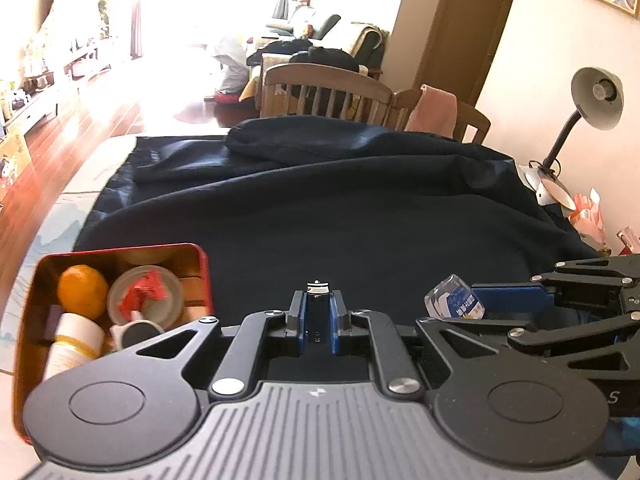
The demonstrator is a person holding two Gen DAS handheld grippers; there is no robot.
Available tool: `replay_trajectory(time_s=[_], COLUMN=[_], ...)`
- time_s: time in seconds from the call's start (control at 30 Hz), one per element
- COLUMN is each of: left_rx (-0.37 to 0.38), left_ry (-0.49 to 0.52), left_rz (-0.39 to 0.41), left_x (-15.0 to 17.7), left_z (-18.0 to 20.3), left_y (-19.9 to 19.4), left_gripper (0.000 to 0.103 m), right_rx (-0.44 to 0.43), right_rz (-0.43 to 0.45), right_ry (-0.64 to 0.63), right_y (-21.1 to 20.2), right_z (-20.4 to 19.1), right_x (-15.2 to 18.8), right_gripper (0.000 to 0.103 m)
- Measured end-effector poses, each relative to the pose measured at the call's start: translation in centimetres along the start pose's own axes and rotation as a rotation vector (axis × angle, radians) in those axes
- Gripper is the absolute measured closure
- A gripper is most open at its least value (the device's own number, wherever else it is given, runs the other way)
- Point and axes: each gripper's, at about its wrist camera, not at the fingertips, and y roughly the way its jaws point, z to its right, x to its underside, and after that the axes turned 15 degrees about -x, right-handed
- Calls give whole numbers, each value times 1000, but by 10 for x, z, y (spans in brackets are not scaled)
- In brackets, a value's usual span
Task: Organize rigid objects
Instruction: 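Carry the white strip over the tin with the left tool while the right tool carries the bottle there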
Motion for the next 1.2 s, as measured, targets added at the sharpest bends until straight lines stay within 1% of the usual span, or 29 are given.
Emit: replay_trajectory(time_s=[0.3,0.67,0.93,1.2], left_rx=[-23,-58,-101,-142], left_ry=[-33,-66,-91,-80], left_rz=[-2,-6,-32,-51], left_x=[5,9,11,8], left_z=[-45,-93,-130,-156], left_y=[-15,-19,-8,15], left_gripper=[92,92,92,92], right_rx=[-25,-35,-19,4], right_rz=[3,-8,-34,-70], right_ry=[-16,-47,-68,-92], right_y=[20,55,89,129], right_z=[-31,-62,-77,-81], right_x=[-9,-21,-29,-39], right_gripper=[65,65,65,65])
